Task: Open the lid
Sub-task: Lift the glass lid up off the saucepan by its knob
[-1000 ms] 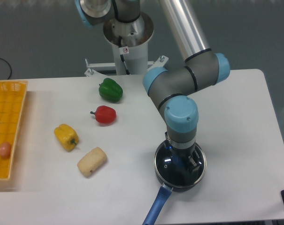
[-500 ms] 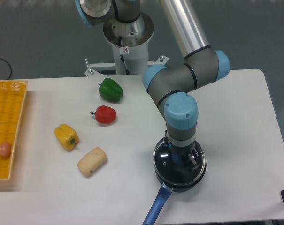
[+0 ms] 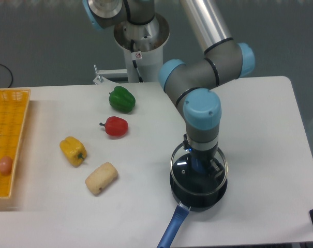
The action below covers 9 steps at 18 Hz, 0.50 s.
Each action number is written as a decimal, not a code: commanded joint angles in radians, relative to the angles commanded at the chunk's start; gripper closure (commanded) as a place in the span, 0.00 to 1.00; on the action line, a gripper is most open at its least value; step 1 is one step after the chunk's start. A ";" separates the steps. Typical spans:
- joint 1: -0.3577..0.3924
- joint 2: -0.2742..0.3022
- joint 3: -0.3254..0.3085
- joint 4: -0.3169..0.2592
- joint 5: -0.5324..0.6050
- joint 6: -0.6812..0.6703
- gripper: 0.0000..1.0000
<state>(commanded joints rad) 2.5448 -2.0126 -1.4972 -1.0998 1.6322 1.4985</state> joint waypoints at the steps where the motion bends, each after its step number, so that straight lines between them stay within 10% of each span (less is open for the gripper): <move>1: 0.008 0.008 0.000 -0.006 -0.003 0.014 0.37; 9: 0.043 0.040 -0.002 -0.041 -0.028 0.052 0.37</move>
<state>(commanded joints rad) 2.5878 -1.9727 -1.4987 -1.1413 1.6045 1.5509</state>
